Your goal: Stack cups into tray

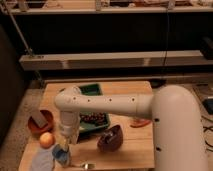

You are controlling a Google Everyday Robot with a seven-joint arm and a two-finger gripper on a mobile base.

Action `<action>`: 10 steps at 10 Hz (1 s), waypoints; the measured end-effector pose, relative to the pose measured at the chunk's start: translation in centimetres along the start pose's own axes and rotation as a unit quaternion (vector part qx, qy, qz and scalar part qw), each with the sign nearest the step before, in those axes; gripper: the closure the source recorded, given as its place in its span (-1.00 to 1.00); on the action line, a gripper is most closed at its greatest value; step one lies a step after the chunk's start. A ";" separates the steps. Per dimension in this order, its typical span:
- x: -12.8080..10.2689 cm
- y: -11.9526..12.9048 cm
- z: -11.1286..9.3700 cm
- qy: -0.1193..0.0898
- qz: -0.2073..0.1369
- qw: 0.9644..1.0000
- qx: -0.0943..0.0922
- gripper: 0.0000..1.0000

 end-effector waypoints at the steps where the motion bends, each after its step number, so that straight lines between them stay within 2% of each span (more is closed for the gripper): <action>1: 0.0 0.0 0.0 0.000 0.000 1.000 0.000 -0.25; 10: 0.0 0.0 0.0 0.000 0.000 1.000 0.000 -0.25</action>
